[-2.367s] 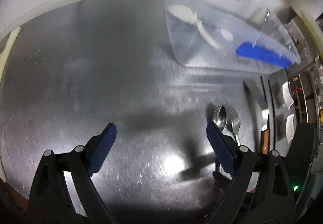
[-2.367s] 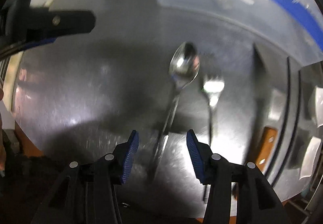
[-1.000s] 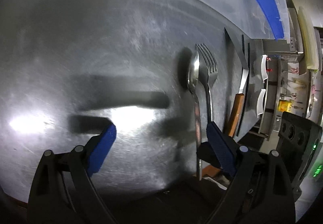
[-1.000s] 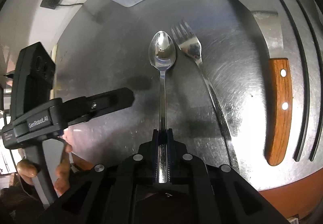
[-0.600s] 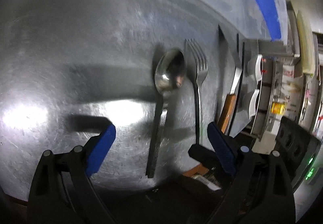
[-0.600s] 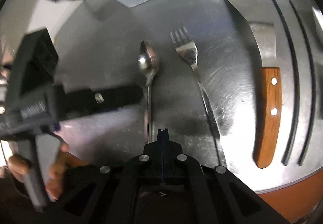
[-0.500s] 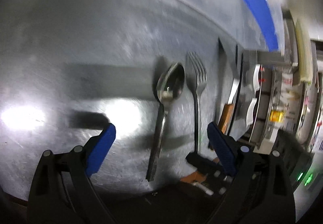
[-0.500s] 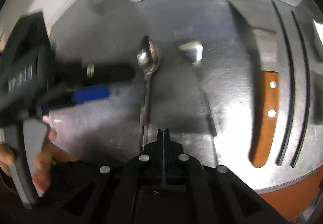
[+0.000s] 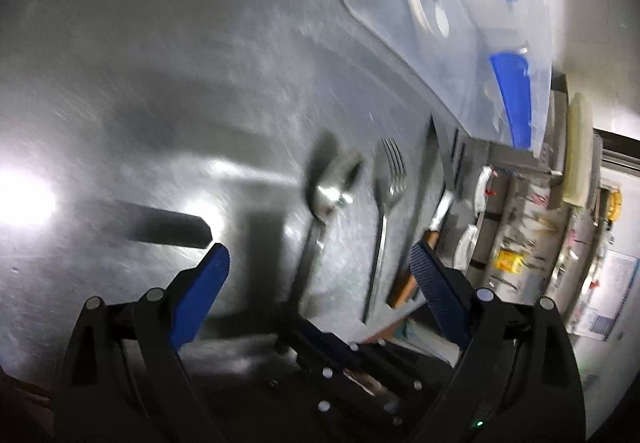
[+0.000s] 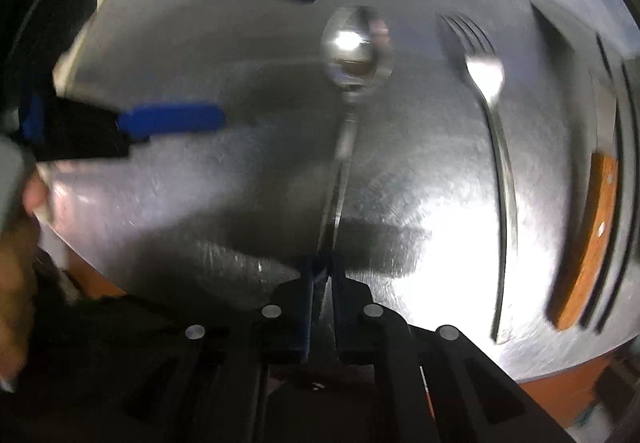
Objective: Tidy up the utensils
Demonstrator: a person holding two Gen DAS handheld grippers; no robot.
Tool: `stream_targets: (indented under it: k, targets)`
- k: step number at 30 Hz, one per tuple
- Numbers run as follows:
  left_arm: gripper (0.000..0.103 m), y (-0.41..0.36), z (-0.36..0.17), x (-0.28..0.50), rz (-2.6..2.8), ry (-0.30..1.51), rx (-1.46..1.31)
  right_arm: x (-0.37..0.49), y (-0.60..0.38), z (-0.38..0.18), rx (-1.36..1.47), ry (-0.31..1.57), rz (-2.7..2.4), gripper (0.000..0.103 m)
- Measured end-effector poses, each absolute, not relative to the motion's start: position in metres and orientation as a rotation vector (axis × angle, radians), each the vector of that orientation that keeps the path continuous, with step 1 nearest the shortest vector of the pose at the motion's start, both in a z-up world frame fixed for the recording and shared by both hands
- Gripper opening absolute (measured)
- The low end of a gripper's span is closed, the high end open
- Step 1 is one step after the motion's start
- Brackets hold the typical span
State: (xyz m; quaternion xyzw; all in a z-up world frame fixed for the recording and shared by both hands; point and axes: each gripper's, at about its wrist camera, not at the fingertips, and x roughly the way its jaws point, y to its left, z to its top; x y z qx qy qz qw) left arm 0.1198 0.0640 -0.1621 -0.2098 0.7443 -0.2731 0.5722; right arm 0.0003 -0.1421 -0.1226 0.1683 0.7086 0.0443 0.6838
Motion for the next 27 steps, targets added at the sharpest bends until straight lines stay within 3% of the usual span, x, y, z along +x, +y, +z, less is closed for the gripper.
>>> stream_targets:
  k: [1, 6, 8, 10, 11, 17, 22, 27]
  targets:
    - [0.088, 0.062, -0.165, 0.117, -0.658, 1.765, -0.5, -0.001, -0.151, -0.123, 0.43, 1.583, 0.107, 0.001]
    - [0.088, 0.049, -0.179, 0.105, -0.691, 1.846, -0.523, -0.005, -0.184, -0.117, 0.507, 1.551, 0.069, 0.001]
    - [0.088, 0.05, -0.177, 0.105, -0.686, 1.832, -0.527, -0.008, -0.183, -0.113, 0.449, 1.539, 0.039, 0.007]
    - [0.088, 0.053, -0.172, 0.109, -0.671, 1.806, -0.521, -0.009, -0.175, -0.109, 0.42, 1.523, 0.072, 0.045]
    - [0.088, 0.055, -0.171, 0.112, -0.664, 1.802, -0.506, -0.011, -0.168, -0.105, 0.392, 1.51, 0.086, 0.05]
    - [0.086, 0.034, -0.164, 0.117, -0.653, 1.751, -0.32, -0.027, -0.147, -0.097, 0.31, 1.518, 0.149, 0.051]
    - [0.068, 0.009, -0.153, 0.11, -0.642, 1.632, -0.13, -0.042, -0.167, -0.101, 0.329, 1.528, 0.115, 0.051]
    - [0.068, -0.007, -0.151, 0.109, -0.571, 1.5, 0.006, -0.058, -0.193, -0.109, 0.357, 1.534, 0.118, 0.051]
